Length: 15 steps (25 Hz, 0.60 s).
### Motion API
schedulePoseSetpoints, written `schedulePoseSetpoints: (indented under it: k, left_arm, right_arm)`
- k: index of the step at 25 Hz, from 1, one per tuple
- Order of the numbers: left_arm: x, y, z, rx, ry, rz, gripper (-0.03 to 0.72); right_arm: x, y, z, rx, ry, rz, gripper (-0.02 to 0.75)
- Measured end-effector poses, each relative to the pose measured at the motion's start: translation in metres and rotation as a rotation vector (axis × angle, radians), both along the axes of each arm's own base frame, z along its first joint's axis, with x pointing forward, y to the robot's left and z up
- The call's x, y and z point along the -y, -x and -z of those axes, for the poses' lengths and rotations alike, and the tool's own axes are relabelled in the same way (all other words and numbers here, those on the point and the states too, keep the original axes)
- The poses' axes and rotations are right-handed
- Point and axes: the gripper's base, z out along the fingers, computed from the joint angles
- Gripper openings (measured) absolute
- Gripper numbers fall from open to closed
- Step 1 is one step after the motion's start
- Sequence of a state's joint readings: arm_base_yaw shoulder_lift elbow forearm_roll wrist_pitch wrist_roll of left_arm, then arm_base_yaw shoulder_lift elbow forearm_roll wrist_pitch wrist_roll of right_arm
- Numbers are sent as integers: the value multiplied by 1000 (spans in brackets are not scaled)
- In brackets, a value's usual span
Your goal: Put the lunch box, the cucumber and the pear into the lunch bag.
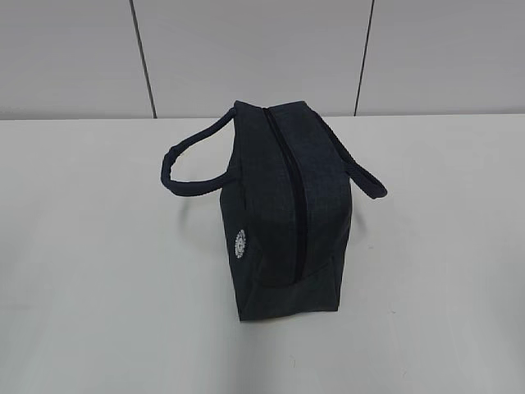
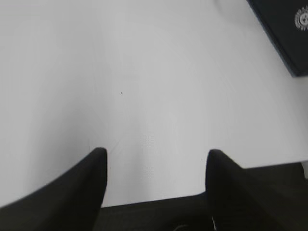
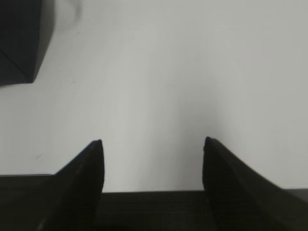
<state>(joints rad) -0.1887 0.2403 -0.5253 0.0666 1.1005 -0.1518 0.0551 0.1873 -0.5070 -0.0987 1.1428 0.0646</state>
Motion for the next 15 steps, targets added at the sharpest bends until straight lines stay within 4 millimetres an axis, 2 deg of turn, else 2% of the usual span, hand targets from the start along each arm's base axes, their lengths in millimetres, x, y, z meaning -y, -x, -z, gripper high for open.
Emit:
schedulePoseSetpoints:
  k: [5,9,12,15]
  left_arm:
    - [-5,22,-2,134,18,-119,434]
    - [-6,37,-2,222,24,-166,434]
    - [-6,41,-1,245,25,-173,434]
    - [-6,41,-1,245,25,-173,434]
  right_arm:
    - [1,3,0,18,-2,33,476]
    - [1,16,-1,103,-5,38,476]
    - [1,28,-1,183,-7,56,476]
    - [1,31,-1,201,-5,76,476]
